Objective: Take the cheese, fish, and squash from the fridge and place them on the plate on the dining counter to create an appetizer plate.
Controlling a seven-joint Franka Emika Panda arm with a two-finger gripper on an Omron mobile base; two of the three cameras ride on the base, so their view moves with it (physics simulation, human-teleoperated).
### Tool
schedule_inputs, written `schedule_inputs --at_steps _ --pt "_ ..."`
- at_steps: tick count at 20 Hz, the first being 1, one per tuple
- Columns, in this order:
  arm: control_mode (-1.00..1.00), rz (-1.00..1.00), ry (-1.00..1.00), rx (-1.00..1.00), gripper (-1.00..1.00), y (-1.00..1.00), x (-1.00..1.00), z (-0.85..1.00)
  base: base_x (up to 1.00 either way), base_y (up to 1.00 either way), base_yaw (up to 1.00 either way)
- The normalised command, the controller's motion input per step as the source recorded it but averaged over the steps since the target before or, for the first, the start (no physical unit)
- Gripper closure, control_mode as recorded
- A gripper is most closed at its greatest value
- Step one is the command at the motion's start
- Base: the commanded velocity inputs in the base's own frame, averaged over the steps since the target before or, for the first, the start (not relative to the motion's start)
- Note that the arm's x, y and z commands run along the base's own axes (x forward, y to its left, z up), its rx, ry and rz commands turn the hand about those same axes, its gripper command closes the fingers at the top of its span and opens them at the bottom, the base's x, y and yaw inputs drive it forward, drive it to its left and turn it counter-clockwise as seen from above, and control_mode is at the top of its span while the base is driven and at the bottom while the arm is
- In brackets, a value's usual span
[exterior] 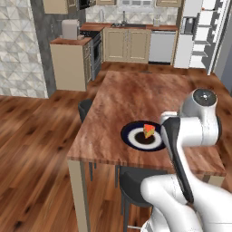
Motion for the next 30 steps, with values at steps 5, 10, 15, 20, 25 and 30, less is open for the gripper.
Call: schedule_inputs --at_steps 5,10,15,20,25,30 --pt "-1.0 0.23 0.0 -0.03 -1.0 0.16 -0.6 0.51 0.0 0.0 0.0" --pt "-1.0 0.22 -0.05 -0.08 -1.0 0.21 -0.64 0.24 0.0 0.0 0.0" --pt "1.0 0.03 -0.01 -0.01 -1.0 0.01 -0.16 0.04 -0.79 -0.12 0.0" --pt "1.0 0.0 0.0 0.0 -1.0 0.0 0.0 0.0 -0.93 -0.72 -0.25" --pt "1.0 0.0 0.0 0.0 -1.0 0.0 0.0 0.0 -0.37 -1.0 -0.34" --pt "1.0 0.0 0.0 0.0 -1.0 0.0 0.0 0.0 -0.01 -1.0 -0.26"
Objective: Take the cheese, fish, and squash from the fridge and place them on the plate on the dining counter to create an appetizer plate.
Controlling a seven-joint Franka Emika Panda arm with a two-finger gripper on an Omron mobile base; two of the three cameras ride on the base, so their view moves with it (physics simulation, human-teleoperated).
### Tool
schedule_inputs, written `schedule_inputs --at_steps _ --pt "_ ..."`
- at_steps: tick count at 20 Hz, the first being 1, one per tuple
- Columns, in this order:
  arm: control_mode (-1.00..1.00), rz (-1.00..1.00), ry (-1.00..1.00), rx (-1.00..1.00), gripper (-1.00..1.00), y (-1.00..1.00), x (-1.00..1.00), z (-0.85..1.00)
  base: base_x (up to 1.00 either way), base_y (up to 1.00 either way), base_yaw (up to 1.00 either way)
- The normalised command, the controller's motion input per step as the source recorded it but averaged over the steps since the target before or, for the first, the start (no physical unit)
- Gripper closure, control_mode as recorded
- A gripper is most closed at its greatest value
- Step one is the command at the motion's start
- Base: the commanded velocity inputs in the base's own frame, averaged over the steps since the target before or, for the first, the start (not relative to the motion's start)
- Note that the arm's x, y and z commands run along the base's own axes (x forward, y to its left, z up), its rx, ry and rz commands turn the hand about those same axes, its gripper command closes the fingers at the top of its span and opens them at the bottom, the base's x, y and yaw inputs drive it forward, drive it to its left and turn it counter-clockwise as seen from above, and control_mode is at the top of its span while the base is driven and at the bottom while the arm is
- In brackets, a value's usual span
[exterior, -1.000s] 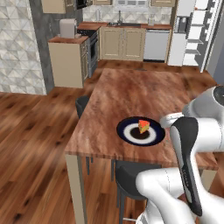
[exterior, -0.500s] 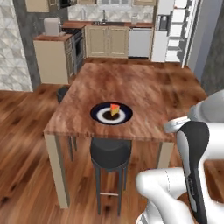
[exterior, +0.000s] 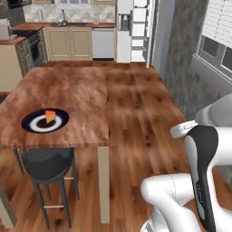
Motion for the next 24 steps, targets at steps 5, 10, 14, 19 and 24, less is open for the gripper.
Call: schedule_inputs --at_steps 5,10,14,19,24 --pt "1.0 0.0 0.0 0.0 -1.0 0.0 0.0 0.0 0.13 -1.0 -0.2" --pt "1.0 0.0 0.0 0.0 -1.0 0.0 0.0 0.0 0.9 -0.52 -0.09" --pt "1.0 0.0 0.0 0.0 -1.0 0.0 0.0 0.0 1.0 0.02 -0.04" --pt "1.0 0.0 0.0 0.0 -1.0 0.0 0.0 0.0 1.0 0.23 -0.01" --pt "1.0 0.0 0.0 0.0 -1.0 0.0 0.0 0.0 1.0 0.01 -0.03"
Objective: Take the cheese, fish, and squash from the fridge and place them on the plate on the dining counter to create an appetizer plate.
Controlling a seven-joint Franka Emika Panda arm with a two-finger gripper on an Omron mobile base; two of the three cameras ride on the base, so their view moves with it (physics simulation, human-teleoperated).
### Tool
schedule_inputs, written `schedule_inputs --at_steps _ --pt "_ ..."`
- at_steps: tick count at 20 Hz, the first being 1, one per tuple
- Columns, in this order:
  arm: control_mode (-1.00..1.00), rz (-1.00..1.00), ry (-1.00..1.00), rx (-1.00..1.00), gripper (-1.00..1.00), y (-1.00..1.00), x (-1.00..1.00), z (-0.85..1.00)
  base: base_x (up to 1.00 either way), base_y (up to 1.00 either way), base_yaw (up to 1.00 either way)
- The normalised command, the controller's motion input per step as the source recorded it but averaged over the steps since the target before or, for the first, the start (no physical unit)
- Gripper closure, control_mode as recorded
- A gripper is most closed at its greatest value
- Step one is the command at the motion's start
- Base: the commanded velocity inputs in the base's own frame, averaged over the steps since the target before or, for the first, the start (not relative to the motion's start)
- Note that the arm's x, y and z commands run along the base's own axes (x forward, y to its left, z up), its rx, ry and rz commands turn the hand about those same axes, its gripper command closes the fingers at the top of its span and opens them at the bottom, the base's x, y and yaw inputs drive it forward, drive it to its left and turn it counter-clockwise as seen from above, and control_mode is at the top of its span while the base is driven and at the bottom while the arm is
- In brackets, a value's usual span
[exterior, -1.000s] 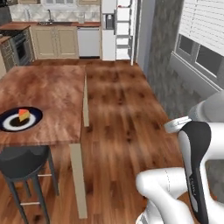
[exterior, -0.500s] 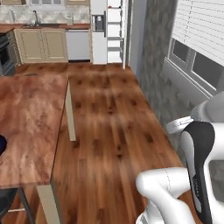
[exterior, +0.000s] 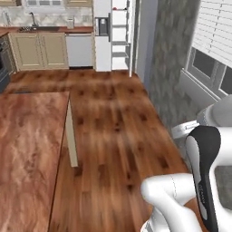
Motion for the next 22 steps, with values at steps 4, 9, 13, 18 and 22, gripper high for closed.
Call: schedule_inputs --at_steps 4,9,13,18,22 --pt "1.0 0.0 0.0 0.0 -1.0 0.0 0.0 0.0 1.0 0.0 -0.1" --pt "1.0 0.0 0.0 0.0 -1.0 0.0 0.0 0.0 1.0 0.0 -0.11" --pt "1.0 0.0 0.0 0.0 -1.0 0.0 0.0 0.0 1.0 0.0 -0.1" --pt "1.0 0.0 0.0 0.0 -1.0 0.0 0.0 0.0 1.0 0.0 -0.07" --pt "1.0 0.0 0.0 0.0 -1.0 0.0 0.0 0.0 1.0 0.0 -0.06"
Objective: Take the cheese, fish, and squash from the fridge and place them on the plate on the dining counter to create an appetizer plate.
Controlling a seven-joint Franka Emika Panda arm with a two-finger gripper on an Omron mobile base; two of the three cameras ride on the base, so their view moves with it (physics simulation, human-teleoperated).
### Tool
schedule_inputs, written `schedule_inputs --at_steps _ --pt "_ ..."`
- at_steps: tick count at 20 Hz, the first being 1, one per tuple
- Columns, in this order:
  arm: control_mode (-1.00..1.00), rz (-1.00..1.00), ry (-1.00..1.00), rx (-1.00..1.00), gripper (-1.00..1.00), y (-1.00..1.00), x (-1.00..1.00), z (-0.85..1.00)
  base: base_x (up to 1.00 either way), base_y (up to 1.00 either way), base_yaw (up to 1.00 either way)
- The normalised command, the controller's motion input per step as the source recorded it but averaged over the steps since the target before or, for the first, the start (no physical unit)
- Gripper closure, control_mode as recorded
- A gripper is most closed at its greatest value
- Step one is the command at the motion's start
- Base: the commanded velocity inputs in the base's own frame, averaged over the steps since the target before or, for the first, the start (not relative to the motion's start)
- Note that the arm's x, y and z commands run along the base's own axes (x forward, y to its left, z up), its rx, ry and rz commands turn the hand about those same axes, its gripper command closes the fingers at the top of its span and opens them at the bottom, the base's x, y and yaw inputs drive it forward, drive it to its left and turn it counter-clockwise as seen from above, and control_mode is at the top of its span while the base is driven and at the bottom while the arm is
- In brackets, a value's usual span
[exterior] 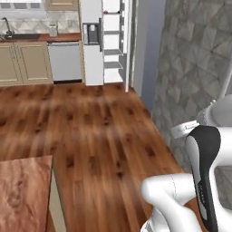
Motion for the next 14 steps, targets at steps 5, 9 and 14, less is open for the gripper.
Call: schedule_inputs --at_steps 5,9,14 --pt "1.0 0.0 0.0 0.0 -1.0 0.0 0.0 0.0 1.0 0.0 -0.05" --pt "1.0 0.0 0.0 0.0 -1.0 0.0 0.0 0.0 1.0 0.05 -0.06" --pt "1.0 0.0 0.0 0.0 -1.0 0.0 0.0 0.0 1.0 0.12 -0.04"
